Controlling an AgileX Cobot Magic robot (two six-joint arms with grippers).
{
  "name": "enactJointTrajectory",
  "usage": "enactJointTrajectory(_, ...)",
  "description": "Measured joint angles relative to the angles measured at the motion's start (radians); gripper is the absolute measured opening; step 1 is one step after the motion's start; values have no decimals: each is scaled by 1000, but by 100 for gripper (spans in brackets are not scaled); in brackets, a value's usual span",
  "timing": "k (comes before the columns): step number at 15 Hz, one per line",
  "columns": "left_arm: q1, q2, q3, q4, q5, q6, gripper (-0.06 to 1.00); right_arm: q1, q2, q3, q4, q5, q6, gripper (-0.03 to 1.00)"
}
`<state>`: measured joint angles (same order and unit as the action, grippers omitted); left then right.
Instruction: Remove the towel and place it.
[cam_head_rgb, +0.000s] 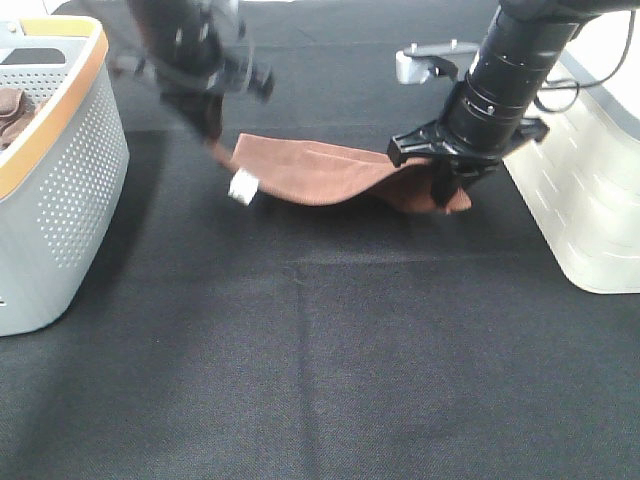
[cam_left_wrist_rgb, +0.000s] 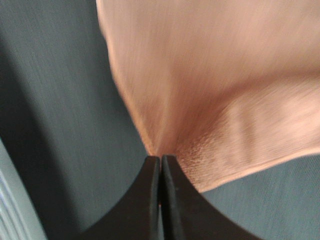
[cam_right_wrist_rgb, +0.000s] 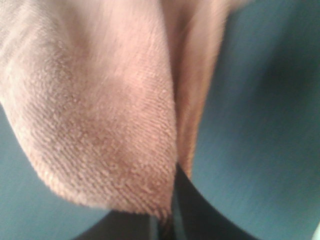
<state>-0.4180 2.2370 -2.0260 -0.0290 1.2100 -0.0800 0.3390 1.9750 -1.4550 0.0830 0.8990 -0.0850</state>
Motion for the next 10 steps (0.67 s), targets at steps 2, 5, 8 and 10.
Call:
enactJointTrajectory(2,0,-20,63,-8,1,0,0,0,0,0,19,26,0,0)
enactJointTrajectory(5,-12,-51,228,-33,6,0,0,0,0,31,49,119,-8,0)
enactJointTrajectory(8,-59,-51,321,-36,7,5,0,0,0,100,60,136,-9,0)
enactJointTrajectory(10,-93,-52,374,-36,7,9,0,0,0,148,60,141,-6,0)
